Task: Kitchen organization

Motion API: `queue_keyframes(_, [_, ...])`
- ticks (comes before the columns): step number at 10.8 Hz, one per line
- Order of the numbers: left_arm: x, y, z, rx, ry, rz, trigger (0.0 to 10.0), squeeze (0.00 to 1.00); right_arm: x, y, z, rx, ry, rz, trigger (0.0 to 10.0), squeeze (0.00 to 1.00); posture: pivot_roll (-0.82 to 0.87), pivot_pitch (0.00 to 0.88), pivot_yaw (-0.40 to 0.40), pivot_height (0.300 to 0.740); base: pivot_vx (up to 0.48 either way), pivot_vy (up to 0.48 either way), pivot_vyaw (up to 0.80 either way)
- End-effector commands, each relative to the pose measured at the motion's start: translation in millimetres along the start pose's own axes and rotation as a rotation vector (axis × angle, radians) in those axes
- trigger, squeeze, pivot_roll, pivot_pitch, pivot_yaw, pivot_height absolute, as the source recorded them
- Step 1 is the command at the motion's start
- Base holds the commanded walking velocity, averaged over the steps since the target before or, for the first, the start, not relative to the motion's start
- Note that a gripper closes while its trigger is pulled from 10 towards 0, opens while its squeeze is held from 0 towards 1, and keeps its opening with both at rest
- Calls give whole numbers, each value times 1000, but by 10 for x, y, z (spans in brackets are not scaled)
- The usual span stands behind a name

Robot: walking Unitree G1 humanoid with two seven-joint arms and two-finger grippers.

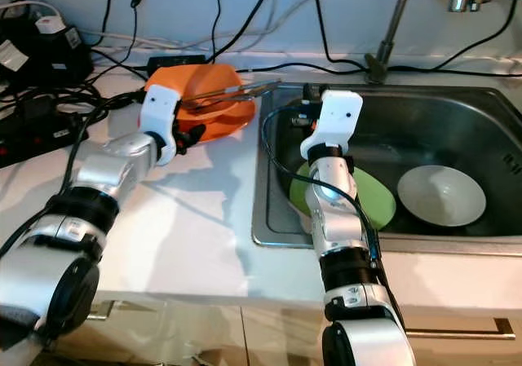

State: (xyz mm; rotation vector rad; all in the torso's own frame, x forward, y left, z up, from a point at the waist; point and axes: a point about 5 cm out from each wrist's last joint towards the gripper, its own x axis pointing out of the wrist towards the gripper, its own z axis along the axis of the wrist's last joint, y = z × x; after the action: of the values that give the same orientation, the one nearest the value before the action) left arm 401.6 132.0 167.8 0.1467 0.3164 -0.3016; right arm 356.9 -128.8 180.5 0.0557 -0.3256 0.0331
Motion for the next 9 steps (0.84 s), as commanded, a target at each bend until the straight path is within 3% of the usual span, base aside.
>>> queue_keyframes(1, [21,-43,-10,27,30,-28,10000,0,3,12,46,3,-16,1,10000,0,54,0,71,740,0,0,0])
queue_keyframes(4, [-8,7,-99,143,156,-42,10000,0,-2,20,47,3,-12,7,10000,0,72,0,69,740,0,0,0])
queue_keyframes(9, [-291,156,-315,139,266,-137,10000,0,4,79,30,15,-2,25,10000,0,106,0,73,740,0,0,0])
